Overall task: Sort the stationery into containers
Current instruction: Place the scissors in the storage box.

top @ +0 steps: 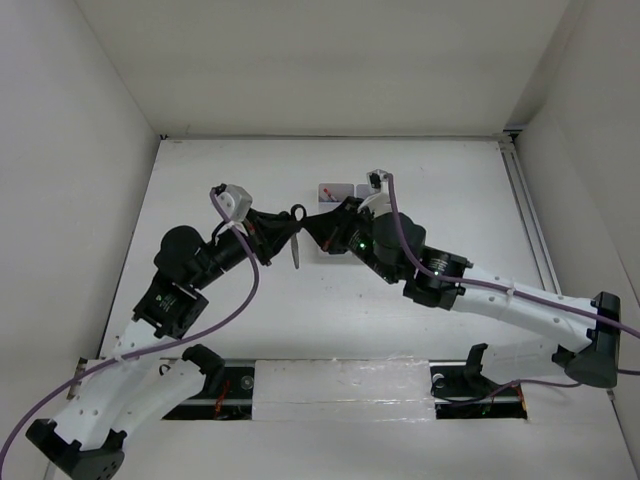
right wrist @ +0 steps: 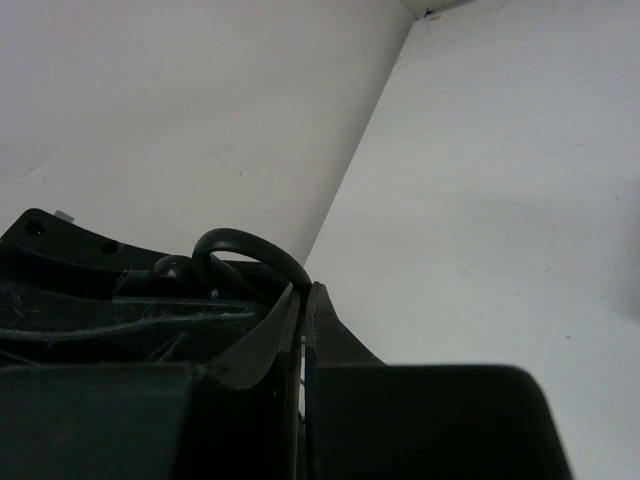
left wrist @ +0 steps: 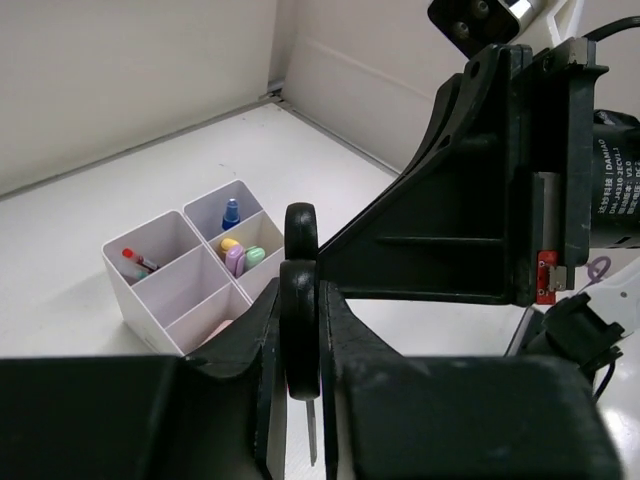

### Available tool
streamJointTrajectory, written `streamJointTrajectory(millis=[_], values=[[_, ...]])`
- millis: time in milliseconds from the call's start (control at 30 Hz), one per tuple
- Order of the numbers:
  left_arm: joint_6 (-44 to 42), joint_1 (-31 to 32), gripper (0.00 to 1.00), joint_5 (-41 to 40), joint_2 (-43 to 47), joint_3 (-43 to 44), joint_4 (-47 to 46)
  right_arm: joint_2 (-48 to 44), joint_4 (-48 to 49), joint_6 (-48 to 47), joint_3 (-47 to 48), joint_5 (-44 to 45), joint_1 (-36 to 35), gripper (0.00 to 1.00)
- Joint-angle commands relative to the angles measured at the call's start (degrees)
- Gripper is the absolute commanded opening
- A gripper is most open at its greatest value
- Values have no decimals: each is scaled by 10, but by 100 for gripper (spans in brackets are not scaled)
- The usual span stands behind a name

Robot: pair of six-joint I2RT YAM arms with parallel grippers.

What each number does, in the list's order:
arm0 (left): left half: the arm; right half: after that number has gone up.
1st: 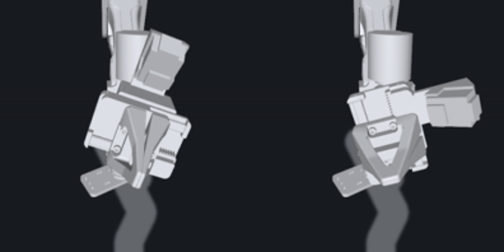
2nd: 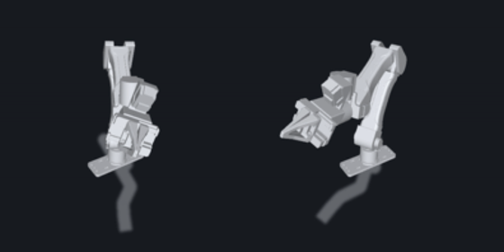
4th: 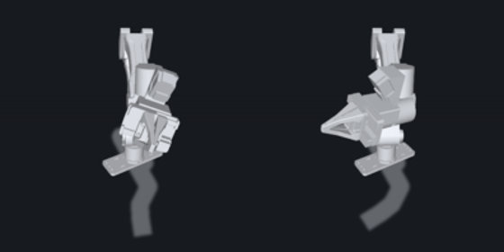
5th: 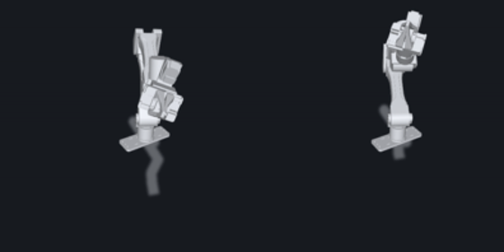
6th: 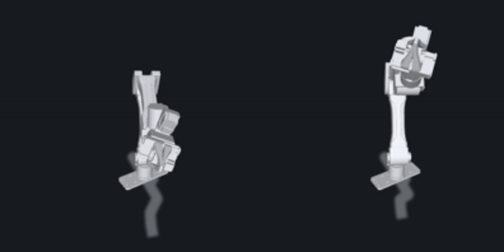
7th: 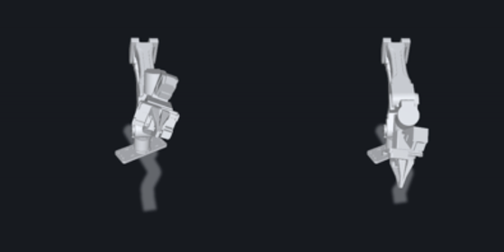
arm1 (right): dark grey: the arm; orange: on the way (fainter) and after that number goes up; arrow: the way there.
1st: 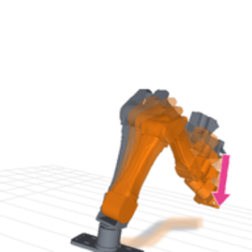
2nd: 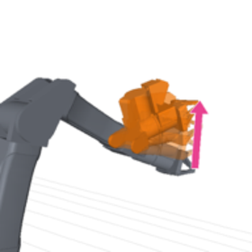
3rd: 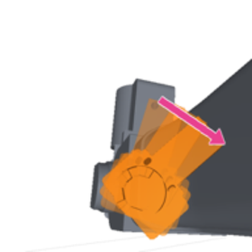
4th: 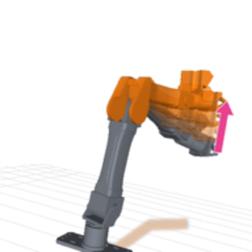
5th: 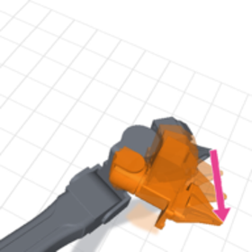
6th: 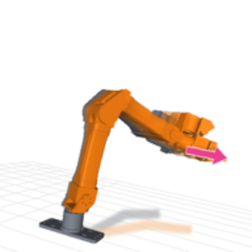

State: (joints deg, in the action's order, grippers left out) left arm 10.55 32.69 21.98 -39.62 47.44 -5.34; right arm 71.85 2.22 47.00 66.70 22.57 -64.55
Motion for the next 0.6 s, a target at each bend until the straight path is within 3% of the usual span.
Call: streamJointTrajectory(millis=[0,67,100,233,333,433,500,567], values=[[-4,-2,0,-19,8,4,-23,-6,67,-11,15,-13,-16,0],[-4,-2,0,-19,13,4,-28,-6,77,-17,10,-18,-16,4],[-4,-2,0,-25,13,-2,-36,-14,77,-17,-6,-18,-16,28],[-4,-2,0,-32,19,-8,-51,-48,86,-31,-34,11,-16,73],[-4,-2,0,-37,4,-13,-77,-86,63,-38,-60,50,-16,82],[17,-36,0,-4,-36,-13,-155,-119,17,-51,-88,113,-16,83],[25,-76,0,68,-83,-8,-192,-158,-27,-51,-102,149,-16,84],[26,-76,0,59,-116,-2,-240,-205,-53,-51,-127,182,-16,84]])
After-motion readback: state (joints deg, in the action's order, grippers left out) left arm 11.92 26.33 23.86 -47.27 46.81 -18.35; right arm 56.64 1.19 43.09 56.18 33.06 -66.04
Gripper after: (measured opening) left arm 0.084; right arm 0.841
